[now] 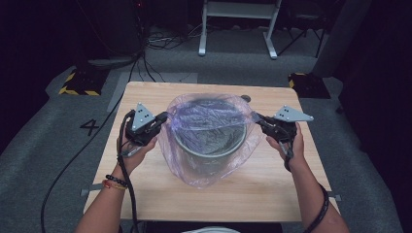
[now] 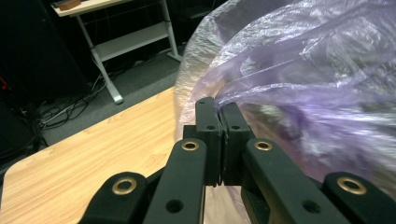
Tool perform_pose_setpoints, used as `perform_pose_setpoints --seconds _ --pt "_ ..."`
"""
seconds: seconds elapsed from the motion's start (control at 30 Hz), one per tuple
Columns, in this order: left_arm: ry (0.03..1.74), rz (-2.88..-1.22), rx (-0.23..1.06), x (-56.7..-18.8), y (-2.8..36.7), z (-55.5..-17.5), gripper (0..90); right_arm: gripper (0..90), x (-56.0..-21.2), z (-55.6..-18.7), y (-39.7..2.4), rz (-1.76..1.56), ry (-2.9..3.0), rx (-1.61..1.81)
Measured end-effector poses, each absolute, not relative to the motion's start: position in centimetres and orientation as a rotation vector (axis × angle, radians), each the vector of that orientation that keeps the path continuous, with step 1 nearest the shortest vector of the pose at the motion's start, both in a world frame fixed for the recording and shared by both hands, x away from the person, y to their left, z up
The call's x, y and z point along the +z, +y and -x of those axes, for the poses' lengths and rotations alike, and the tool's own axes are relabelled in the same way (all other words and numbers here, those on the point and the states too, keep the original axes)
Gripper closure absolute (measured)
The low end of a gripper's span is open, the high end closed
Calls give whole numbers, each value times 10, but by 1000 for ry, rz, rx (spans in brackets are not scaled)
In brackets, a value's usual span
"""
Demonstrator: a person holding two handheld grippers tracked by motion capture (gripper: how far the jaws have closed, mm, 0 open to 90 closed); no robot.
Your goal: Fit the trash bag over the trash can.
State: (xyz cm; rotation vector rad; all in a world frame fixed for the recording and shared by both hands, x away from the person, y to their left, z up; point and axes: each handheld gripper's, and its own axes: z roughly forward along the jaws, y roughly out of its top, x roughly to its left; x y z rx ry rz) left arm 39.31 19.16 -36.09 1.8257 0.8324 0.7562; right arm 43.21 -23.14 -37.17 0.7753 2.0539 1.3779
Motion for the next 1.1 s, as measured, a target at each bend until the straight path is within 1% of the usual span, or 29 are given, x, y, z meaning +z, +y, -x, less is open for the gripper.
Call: perform_pose_setpoints --seconds 0.07,0.23,0.47,0.67,0.7,0.73,0.77,0.8,0.9,0.97,1.0,1.07,1.1 --pt "847 -1821 752 -363 193 -398 884 873 -374 -436 -230 -782 2061 1372" --pt "894 -1819 693 -373 197 -412 885 888 -383 -444 -225 -806 2082 1344" --pt "942 -1870 628 -387 193 -437 885 900 -397 -454 -221 -820 2133 1297" --pt "957 -1907 598 -398 186 -444 874 900 -409 -456 -220 -830 2168 1278" --pt "965 -1905 612 -399 186 -443 827 882 -411 -456 -220 -831 2175 1273" --pt "978 -1902 623 -399 186 -442 755 865 -412 -455 -221 -826 2173 1267" --pt "984 -1894 614 -399 187 -440 674 846 -412 -453 -221 -824 2170 1261" --pt "973 -1879 595 -398 189 -437 618 823 -412 -451 -221 -815 2165 1249" --pt "953 -1846 619 -392 197 -424 444 705 -409 -445 -225 -804 2134 1225" --pt "926 -1817 625 -387 203 -414 363 619 -405 -439 -230 -786 2112 1238" --pt "920 -1811 645 -384 206 -409 343 594 -403 -437 -232 -778 2107 1239" --pt "890 -1803 635 -379 212 -399 284 545 -398 -431 -236 -768 2096 1227" --pt "877 -1811 642 -377 214 -393 274 518 -396 -428 -239 -761 2088 1227"
